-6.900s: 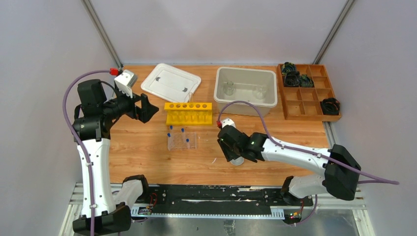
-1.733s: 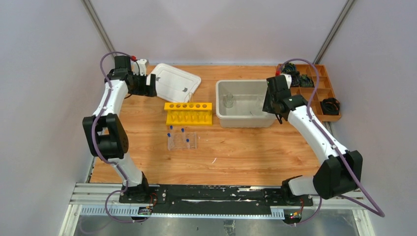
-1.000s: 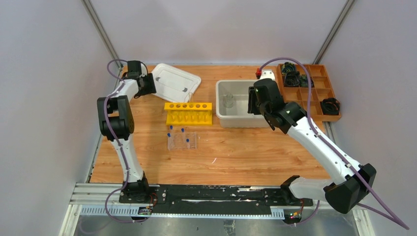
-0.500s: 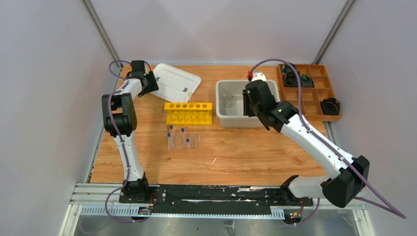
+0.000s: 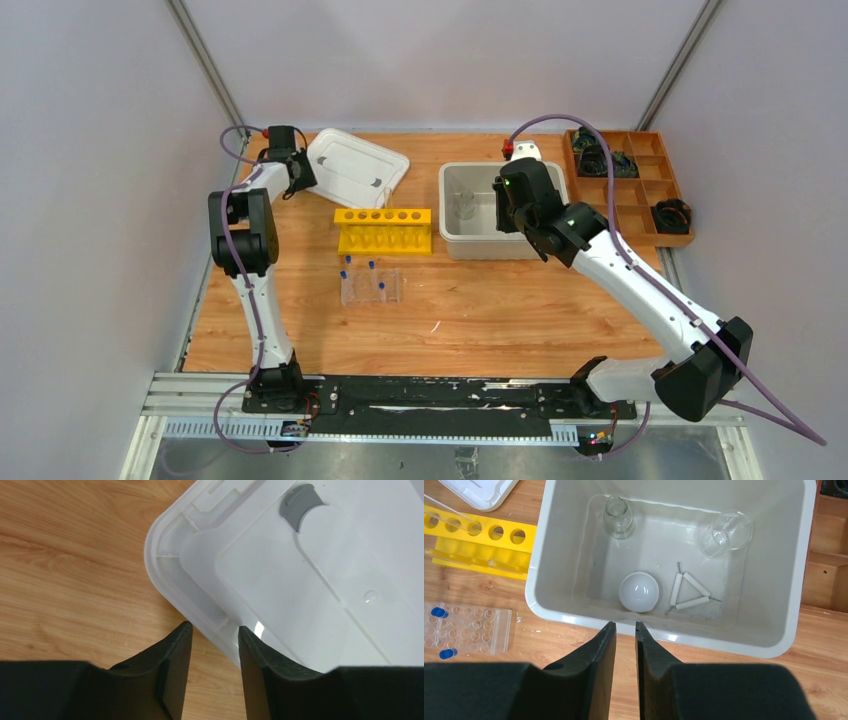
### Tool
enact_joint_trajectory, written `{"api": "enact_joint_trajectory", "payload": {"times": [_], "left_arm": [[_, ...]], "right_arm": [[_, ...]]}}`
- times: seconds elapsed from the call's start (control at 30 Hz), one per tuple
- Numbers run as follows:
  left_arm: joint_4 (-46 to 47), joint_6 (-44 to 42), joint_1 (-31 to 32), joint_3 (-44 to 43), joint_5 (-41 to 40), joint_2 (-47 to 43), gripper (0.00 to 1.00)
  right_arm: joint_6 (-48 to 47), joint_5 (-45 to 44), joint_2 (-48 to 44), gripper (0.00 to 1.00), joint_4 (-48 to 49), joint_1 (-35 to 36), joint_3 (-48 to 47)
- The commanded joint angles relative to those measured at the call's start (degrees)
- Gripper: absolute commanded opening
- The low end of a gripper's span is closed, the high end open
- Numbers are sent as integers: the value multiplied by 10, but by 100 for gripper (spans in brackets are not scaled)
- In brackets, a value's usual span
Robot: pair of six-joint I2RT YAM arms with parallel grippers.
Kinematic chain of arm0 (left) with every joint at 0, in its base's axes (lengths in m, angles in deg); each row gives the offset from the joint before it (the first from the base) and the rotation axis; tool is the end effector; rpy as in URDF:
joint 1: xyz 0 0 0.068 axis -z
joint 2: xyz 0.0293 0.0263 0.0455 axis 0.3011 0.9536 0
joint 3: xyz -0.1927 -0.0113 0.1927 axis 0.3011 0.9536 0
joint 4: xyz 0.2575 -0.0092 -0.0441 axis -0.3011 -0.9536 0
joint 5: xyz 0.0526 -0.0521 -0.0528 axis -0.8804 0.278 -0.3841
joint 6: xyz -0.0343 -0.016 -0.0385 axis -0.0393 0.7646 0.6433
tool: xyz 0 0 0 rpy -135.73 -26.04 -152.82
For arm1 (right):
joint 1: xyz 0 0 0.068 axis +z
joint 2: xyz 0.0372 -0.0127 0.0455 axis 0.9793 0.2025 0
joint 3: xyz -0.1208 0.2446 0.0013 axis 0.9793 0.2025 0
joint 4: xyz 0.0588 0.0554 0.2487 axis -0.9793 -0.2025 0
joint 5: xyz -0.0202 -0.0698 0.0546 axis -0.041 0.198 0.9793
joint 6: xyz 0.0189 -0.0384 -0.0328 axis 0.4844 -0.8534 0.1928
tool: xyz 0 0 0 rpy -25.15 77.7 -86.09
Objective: Organize the chemistry lab equipment
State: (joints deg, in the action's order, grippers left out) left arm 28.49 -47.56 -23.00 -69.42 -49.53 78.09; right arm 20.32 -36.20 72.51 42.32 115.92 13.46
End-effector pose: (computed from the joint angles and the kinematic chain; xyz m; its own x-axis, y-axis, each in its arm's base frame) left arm 0.4817 0.0485 0.1678 -0.6590 -0.3653 -0.6574 -0.3537 0.9220 -0.1578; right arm 0.2275 0.1608 0.3683 -0.5135 -0.0143 -0.8579 -0.2105 0.9714 0.1098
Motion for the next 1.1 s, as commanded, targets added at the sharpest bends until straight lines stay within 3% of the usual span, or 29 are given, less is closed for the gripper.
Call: {"api": "enact_joint_trajectory", "payload": {"times": [0.0, 0.1, 0.3, 0.7, 0.77, 0.83, 0.9, 0.97, 1.07], "left_arm": [[11, -10, -1, -15, -31, 18, 39], [8, -18, -6, -18, -36, 21, 31], [10, -35, -22, -27, -57, 17, 29], [-2, -64, -43, -46, -70, -2, 3], [2, -64, -43, -32, -57, -11, 10], [2, -63, -43, -24, -45, -15, 32], [-15, -62, -43, -25, -32, -16, 46], [-25, -63, -43, -23, -24, -21, 54], [-24, -70, -43, 2, -20, -41, 58]], "right_arm": [[-5, -4, -15, 24, 0, 9, -9], [-5, -4, -20, 22, 0, 9, -3], [-2, -3, -26, 21, 0, 8, 6], [2, 3, -40, 19, 1, 8, 20], [2, 2, -41, 20, 1, 8, 22], [2, 2, -40, 22, 1, 9, 24], [3, 4, -40, 22, 1, 8, 25], [3, 5, -41, 22, 0, 9, 27], [4, 3, -47, 22, -1, 8, 33]]}}
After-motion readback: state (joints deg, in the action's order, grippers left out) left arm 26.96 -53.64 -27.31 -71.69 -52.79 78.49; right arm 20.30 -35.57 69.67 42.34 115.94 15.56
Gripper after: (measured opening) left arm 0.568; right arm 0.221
